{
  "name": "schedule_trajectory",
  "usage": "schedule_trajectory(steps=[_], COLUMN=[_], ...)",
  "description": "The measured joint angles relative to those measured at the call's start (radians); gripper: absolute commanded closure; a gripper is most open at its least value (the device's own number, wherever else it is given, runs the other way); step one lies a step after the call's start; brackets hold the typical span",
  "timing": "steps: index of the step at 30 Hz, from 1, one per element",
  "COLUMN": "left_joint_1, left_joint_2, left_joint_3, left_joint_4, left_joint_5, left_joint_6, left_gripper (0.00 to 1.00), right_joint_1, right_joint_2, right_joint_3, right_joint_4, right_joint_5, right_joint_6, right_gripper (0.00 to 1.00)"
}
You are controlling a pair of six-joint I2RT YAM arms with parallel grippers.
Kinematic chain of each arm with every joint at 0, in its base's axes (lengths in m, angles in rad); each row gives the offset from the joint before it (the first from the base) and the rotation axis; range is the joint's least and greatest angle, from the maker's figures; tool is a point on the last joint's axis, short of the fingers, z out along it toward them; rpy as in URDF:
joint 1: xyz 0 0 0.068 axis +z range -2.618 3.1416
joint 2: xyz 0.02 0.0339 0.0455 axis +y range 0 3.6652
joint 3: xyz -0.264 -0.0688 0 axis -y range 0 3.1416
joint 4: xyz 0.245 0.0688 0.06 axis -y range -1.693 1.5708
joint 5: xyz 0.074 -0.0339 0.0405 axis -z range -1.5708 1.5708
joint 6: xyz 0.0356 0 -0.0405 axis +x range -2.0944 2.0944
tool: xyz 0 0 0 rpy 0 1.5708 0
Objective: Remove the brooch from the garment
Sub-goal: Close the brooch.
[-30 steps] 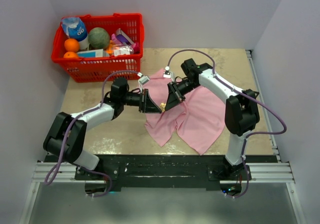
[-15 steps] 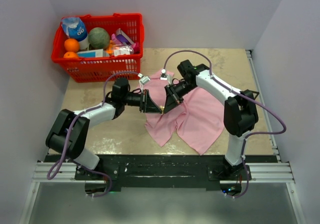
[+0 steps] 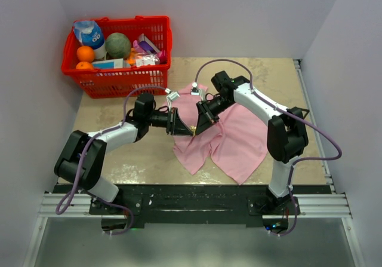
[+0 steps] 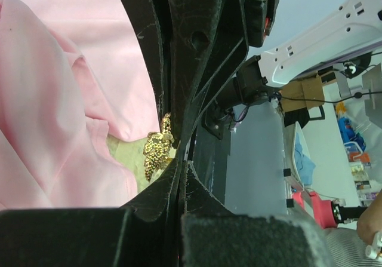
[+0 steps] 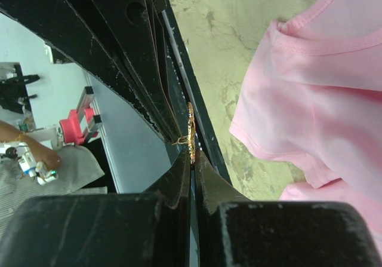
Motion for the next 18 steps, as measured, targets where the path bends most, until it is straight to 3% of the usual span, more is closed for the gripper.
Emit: schedule_trajectory(steps=[18], left_joint_1=[-0.021], left_joint_2=[-0.013], left_joint_3=[0.002], left_joint_4=[0.004], left_joint_5=[0.025], left_joint_6=[0.008], left_gripper=[1.00], right_joint_1=[0.001], right_joint_2=[0.000], right_joint_3=[0.001], right_joint_4=[0.006], right_joint_5=[0.037], right_joint_6=[0.016], right_gripper=[1.00])
